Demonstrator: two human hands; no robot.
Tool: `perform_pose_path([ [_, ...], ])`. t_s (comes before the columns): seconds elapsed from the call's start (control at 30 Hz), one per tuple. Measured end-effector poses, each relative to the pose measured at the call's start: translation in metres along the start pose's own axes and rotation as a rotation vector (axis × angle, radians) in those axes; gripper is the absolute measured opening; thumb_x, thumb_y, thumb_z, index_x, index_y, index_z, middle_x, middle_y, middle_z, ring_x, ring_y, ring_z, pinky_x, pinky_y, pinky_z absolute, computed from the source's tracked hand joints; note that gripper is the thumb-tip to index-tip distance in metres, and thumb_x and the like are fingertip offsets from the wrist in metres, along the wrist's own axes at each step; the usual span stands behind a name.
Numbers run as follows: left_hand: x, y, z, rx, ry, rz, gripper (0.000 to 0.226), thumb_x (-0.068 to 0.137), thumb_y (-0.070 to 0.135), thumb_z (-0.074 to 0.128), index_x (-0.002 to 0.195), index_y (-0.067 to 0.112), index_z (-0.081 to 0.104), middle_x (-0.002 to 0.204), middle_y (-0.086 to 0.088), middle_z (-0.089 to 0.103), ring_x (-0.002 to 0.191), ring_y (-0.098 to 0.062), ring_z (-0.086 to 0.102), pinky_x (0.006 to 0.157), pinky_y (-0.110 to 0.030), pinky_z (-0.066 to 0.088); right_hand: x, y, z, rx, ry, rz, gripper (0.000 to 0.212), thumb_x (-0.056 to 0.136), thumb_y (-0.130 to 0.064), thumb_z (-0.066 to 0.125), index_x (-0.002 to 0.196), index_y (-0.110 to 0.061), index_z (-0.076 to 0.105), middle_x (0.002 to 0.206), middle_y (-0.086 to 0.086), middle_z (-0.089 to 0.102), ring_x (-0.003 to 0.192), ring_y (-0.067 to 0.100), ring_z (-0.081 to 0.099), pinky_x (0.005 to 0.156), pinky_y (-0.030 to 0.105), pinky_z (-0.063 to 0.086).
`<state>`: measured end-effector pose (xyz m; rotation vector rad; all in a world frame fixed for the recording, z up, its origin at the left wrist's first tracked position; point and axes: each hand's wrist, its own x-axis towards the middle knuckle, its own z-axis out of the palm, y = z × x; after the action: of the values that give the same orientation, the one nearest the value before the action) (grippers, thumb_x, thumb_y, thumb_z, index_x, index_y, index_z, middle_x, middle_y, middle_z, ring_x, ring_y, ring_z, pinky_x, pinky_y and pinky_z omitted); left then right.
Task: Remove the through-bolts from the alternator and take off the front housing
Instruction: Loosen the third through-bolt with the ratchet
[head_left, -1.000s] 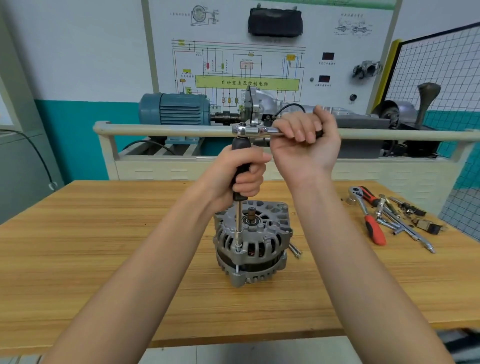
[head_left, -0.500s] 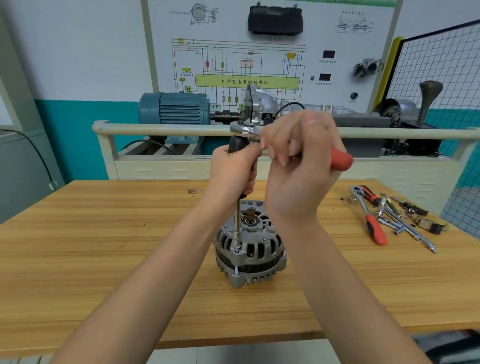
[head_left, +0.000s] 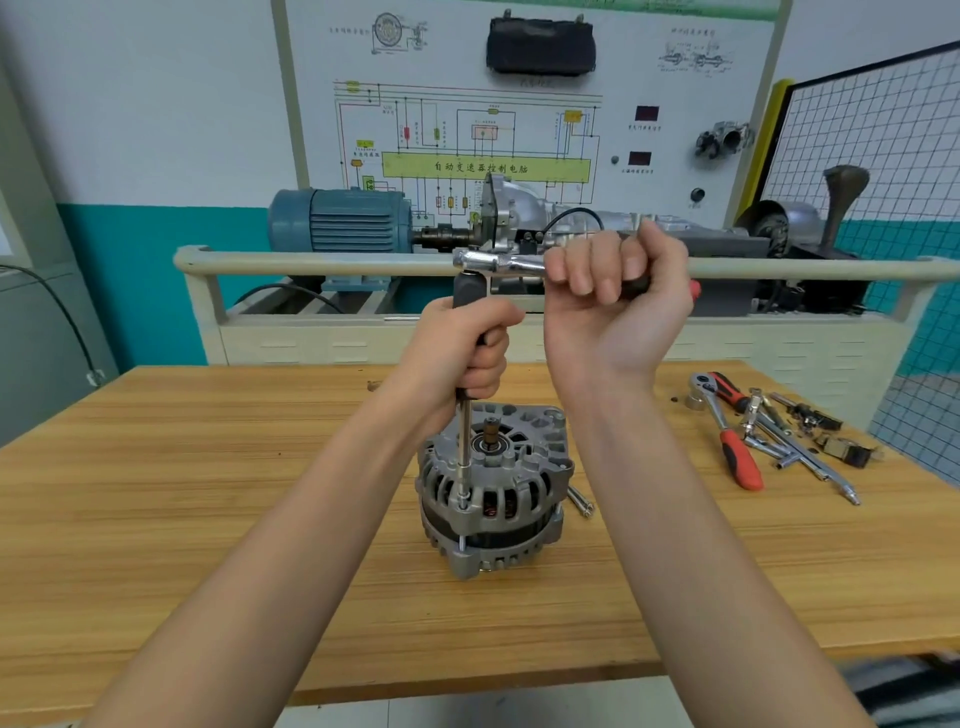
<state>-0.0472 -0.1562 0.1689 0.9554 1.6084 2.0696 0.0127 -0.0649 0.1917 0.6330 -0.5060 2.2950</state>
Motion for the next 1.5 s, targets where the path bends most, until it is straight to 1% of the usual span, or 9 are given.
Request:
perform_pose_path([
  [0.3, -0.002, -0.005, 0.015, 0.081, 0.290, 0.121, 0.038, 0.088, 0.004, 0.054, 0.060, 0.018, 0.033, 0.037, 0.011, 0.030, 0.033, -0.007, 0.022, 0.037, -0.013, 0.020, -0.038, 0.021, 0.016, -0.591, -0.349, -0.574, 0.026, 0.087, -0.001, 0.043, 0.069, -0.020, 0.043, 0.055, -0.003, 0.039, 0.047, 0.018, 0.032, 0.052, 0.037, 0.030],
  [0.4, -0.002, -0.006, 0.010, 0.072, 0.218, 0.108, 0.040, 0.087, 0.003, 0.055, 0.058, 0.018, 0.032, 0.038, 0.009, 0.027, 0.032, -0.008, 0.019, 0.037, -0.013, 0.019, -0.031, 0.016, 0.014, -0.450, -0.298, -0.440, 0.034, 0.087, 0.001, 0.040, 0.059, -0.018, 0.041, 0.045, -0.001, 0.033, 0.045, 0.018, 0.031, 0.052, 0.035, 0.030],
  [0.6, -0.002, 0.009, -0.018, -0.039, -0.280, -0.039, 0.030, 0.074, 0.017, 0.059, 0.049, 0.018, 0.043, 0.038, 0.006, 0.031, 0.032, -0.008, 0.026, 0.039, -0.020, 0.027, 0.009, -0.005, 0.002, 0.118, -0.017, 0.204, 0.050, 0.093, -0.013, 0.036, 0.044, -0.016, 0.037, 0.038, -0.003, 0.027, 0.037, 0.013, 0.027, 0.042, 0.024, 0.029],
  [0.73, -0.002, 0.007, -0.015, -0.118, -0.320, -0.077, 0.038, 0.077, 0.014, 0.055, 0.043, 0.018, 0.039, 0.034, 0.007, 0.027, 0.027, -0.005, 0.022, 0.036, -0.019, 0.020, 0.020, -0.002, -0.001, 0.268, 0.087, 0.290, 0.049, 0.094, -0.015, 0.037, 0.045, -0.016, 0.035, 0.037, -0.005, 0.026, 0.033, 0.011, 0.025, 0.038, 0.021, 0.025],
  [0.93, -0.004, 0.002, -0.001, 0.020, 0.012, 0.027, 0.051, 0.089, 0.006, 0.048, 0.044, 0.022, 0.030, 0.036, 0.007, 0.021, 0.030, -0.009, 0.014, 0.039, -0.017, 0.013, -0.008, 0.003, 0.006, -0.017, -0.058, 0.001, 0.047, 0.095, -0.011, 0.036, 0.048, -0.016, 0.038, 0.040, -0.003, 0.029, 0.041, 0.013, 0.029, 0.046, 0.026, 0.034],
  [1.1, -0.003, -0.001, 0.016, 0.156, 0.314, 0.098, 0.028, 0.091, 0.007, 0.051, 0.065, 0.015, 0.041, 0.056, -0.006, 0.039, 0.049, -0.015, 0.035, 0.046, -0.023, 0.033, -0.039, 0.022, 0.018, -0.584, -0.345, -0.572, 0.028, 0.087, -0.006, 0.046, 0.065, -0.022, 0.045, 0.052, -0.005, 0.040, 0.047, 0.016, 0.034, 0.049, 0.034, 0.030],
  [1.17, -0.004, -0.001, 0.018, 0.200, 0.362, 0.103, 0.021, 0.093, 0.011, 0.050, 0.073, 0.014, 0.046, 0.065, -0.008, 0.045, 0.058, -0.018, 0.042, 0.053, -0.029, 0.039, -0.044, 0.026, 0.021, -0.697, -0.408, -0.651, 0.022, 0.086, -0.009, 0.045, 0.071, -0.025, 0.046, 0.058, -0.007, 0.042, 0.050, 0.015, 0.035, 0.051, 0.031, 0.029],
  [1.27, -0.006, -0.001, 0.011, 0.136, 0.318, 0.112, 0.035, 0.087, 0.003, 0.054, 0.062, 0.018, 0.036, 0.045, 0.005, 0.034, 0.039, -0.011, 0.027, 0.038, -0.017, 0.025, -0.035, 0.022, 0.020, -0.545, -0.361, -0.526, 0.029, 0.085, -0.005, 0.047, 0.061, -0.022, 0.045, 0.049, -0.005, 0.037, 0.046, 0.014, 0.033, 0.049, 0.032, 0.027],
  [1.5, -0.006, 0.010, -0.012, 0.019, -0.201, -0.017, 0.033, 0.077, 0.015, 0.057, 0.048, 0.017, 0.041, 0.038, 0.004, 0.029, 0.032, -0.011, 0.025, 0.041, -0.020, 0.024, 0.013, -0.005, -0.001, 0.197, 0.005, 0.231, 0.049, 0.092, -0.014, 0.036, 0.044, -0.016, 0.036, 0.037, -0.004, 0.026, 0.035, 0.012, 0.026, 0.041, 0.023, 0.025],
])
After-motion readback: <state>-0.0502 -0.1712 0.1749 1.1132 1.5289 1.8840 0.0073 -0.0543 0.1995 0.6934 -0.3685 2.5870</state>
